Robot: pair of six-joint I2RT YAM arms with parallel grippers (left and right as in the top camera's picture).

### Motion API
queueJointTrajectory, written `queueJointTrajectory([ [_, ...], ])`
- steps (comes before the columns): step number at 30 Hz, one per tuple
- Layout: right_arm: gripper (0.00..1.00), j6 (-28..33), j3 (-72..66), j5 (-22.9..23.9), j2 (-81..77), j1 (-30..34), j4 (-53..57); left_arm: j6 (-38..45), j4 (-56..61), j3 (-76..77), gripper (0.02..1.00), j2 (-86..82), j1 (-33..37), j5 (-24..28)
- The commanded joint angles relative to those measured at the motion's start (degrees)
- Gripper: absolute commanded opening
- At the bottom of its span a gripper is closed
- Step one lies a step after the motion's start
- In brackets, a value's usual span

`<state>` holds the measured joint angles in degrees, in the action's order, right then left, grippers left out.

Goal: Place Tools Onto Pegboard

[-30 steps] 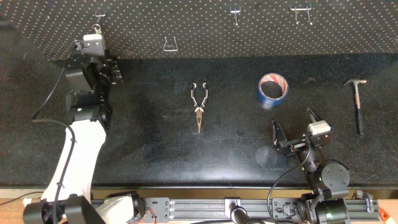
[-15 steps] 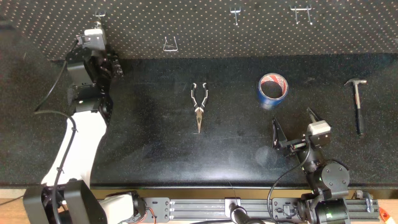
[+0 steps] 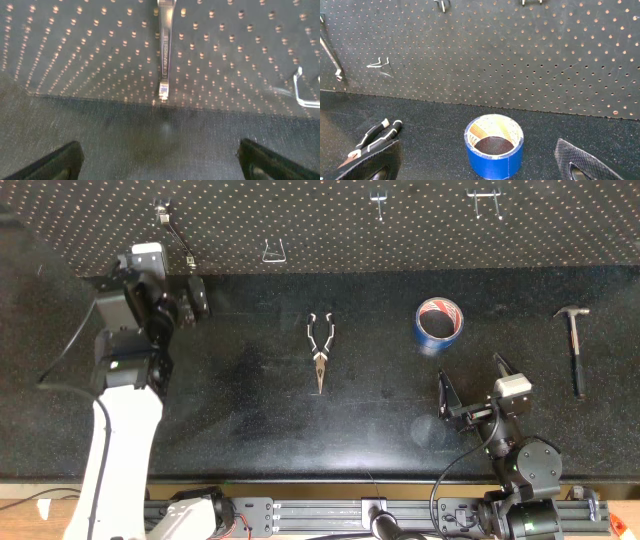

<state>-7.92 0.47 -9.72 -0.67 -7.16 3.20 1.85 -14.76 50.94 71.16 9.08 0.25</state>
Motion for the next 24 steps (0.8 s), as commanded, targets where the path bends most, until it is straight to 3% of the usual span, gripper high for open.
queueJointTrajectory([
  [1, 0.998, -0.42, -0.22, 0.26, 0.61, -0.26, 0.24, 0.09, -8.28, 0.9, 0.996, -8.44, 0.31, -0.81],
  [3, 0.998, -0.42, -0.22, 0.26, 0.61, -0.26, 0.24, 0.09, -12.09, 0.9, 0.996, -12.63, 0.28, -4.81],
  [5, 0.998, -0.42, -0.22, 0.26, 0.61, -0.26, 0.24, 0.09, -17.53, 0.9, 0.996, -17.4, 0.31, -5.09],
  [9, 1.0, -0.42, -0.22, 0.28, 0.61, -0.26, 0.24, 0.09, -29.11, 0.9, 0.996, -25.94, 0.28, -15.06],
  [13, 0.998, -0.42, -0.22, 0.26, 0.61, -0.26, 0.22, 0.04, -30.29, 0.9, 0.996, -29.03, 0.28, -11.78],
  [14, 1.0, -0.42, -0.22, 0.26, 0.61, -0.26, 0.24, 0.39, -30.18, 0.87, 0.996, -29.22, 0.28, -6.36],
  [18, 0.998, -0.42, -0.22, 0.26, 0.61, -0.26, 0.24, -2.56, -30.49, 0.81, 0.996, -29.07, 0.17, -3.8],
  [21, 0.998, -0.42, -0.22, 0.26, 0.61, -0.26, 0.24, -7.76, -30.84, -0.42, 0.996, -28.24, -5.86, -6.03],
  [24, 0.998, -0.42, -0.22, 0.28, 0.61, -0.26, 0.24, -20.72, -33.4, -1.25, 0.996, -24.76, -16.65, -15.67],
])
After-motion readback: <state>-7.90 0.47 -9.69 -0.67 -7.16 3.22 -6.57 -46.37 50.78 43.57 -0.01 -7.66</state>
